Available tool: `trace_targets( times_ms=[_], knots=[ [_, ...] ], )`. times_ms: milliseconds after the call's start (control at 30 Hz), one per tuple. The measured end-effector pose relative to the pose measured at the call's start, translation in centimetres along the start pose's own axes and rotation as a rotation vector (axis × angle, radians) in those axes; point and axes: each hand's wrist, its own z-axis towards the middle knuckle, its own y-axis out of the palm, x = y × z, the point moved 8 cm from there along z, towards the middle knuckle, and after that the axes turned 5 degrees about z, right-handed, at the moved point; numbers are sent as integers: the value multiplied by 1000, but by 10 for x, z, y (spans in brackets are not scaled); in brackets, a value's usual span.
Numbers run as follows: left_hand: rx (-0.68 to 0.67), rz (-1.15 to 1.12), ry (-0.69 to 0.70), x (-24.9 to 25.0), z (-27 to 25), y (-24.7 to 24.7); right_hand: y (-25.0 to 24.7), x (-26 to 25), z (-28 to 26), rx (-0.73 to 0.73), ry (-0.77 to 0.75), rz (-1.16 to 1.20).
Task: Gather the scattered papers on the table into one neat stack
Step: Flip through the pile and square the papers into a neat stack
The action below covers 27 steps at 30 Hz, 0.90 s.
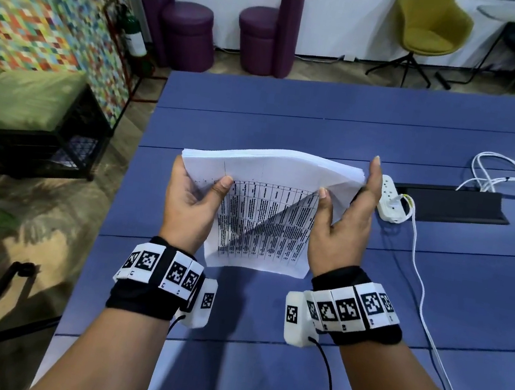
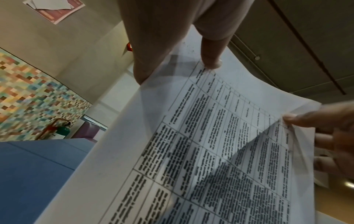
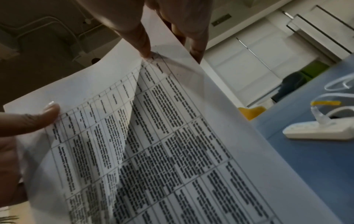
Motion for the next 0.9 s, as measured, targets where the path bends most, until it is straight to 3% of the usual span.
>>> trace_targets(
  times_ms=[433,700,900],
  knots=[
    [-108,-17,-168,-18,2,-5,10,21,5,-190,197,249],
    [-67,-3,-224,-34,0,-11,14,28,8,-216,220,274],
    [38,-15,-198,-27,4,-11,21,25,15,-208,228,291]
  ],
)
